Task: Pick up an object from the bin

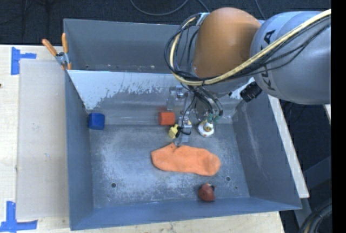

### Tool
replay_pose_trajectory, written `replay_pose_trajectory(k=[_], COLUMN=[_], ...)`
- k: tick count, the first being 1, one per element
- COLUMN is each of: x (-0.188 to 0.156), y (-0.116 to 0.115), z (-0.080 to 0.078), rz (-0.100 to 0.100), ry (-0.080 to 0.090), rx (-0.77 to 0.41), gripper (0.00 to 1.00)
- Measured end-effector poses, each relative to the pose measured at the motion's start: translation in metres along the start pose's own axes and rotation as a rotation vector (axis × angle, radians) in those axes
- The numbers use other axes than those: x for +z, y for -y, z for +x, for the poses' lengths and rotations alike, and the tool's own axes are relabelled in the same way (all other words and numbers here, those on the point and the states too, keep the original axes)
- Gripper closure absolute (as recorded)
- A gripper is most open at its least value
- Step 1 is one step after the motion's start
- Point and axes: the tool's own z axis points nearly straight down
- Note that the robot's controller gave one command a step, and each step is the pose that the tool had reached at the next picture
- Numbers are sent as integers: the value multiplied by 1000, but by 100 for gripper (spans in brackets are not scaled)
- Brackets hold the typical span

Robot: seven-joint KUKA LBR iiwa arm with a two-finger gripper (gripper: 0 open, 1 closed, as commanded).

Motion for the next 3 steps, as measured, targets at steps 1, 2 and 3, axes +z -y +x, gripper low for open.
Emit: replay_pose_trajectory(k=[1,2,3], x=[-5,44,84], y=[0,34,44], z=[-1,10,1], rz=[0,-1,0], ry=[7,6,5], rx=[2,-15,-131], gripper=[0,0,0])
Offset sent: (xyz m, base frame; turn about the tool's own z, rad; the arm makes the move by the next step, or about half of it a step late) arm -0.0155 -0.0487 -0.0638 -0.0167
